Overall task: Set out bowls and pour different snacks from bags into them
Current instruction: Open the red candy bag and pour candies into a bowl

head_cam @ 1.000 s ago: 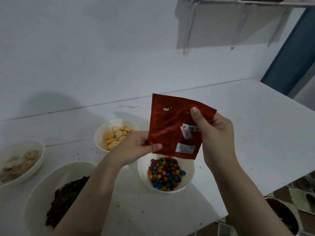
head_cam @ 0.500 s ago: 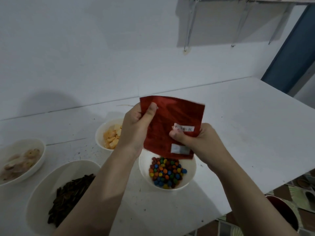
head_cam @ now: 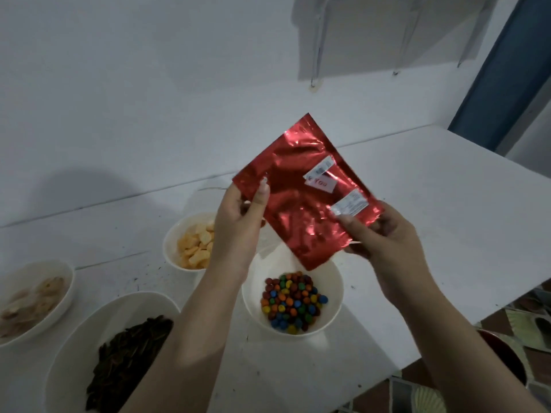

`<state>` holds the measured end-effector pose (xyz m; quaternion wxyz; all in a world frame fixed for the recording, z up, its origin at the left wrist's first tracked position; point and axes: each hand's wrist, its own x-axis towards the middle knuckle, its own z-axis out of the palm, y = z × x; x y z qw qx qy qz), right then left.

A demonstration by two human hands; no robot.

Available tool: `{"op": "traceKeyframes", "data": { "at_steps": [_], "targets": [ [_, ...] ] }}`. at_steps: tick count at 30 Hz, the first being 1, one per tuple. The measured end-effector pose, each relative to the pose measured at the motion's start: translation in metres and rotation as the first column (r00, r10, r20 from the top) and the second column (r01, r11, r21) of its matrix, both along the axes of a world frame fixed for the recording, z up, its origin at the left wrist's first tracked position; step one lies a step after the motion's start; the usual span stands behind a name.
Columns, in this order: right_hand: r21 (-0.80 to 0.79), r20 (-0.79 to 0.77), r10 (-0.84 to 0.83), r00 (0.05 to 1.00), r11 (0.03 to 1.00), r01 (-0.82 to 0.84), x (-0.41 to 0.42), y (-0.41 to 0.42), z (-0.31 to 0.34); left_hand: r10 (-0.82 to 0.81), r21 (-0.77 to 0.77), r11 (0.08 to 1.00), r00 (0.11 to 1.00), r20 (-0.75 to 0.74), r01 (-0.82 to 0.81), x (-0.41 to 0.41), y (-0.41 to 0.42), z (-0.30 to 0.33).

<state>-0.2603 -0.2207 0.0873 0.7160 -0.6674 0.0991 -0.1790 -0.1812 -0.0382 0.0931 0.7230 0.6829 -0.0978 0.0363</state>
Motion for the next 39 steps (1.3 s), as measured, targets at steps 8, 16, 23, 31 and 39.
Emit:
{"op": "traceKeyframes", "data": {
  "at_steps": [8,16,23,31,39],
  "targets": [
    [0.22,0.099,-0.322,0.941,0.93,0.295,-0.049,-0.054,-0.004,-0.23,0.103,0.968,0.973,0.004,0.228,-0.019,-0.076,-0.013],
    [0.289,0.059,-0.64,0.766,0.745,0.601,-0.117,-0.153,-0.02,-0.409,0.032,0.912,0.912,0.004,0.409,-0.052,-0.195,-0.014],
    [0.291,0.033,-0.776,0.63,0.61,0.737,-0.194,-0.254,-0.029,-0.56,0.077,0.827,0.829,0.01,0.558,-0.113,-0.324,-0.03],
    [0.243,-0.053,-0.823,0.566,0.539,0.806,-0.27,-0.358,-0.055,-0.647,0.12,0.751,0.76,-0.067,0.65,-0.167,-0.451,-0.059],
    [0.197,-0.253,-0.843,0.474,0.435,0.879,-0.306,-0.421,-0.119,-0.696,0.21,0.653,0.686,-0.212,0.728,-0.195,-0.529,-0.117]
  ]
}}
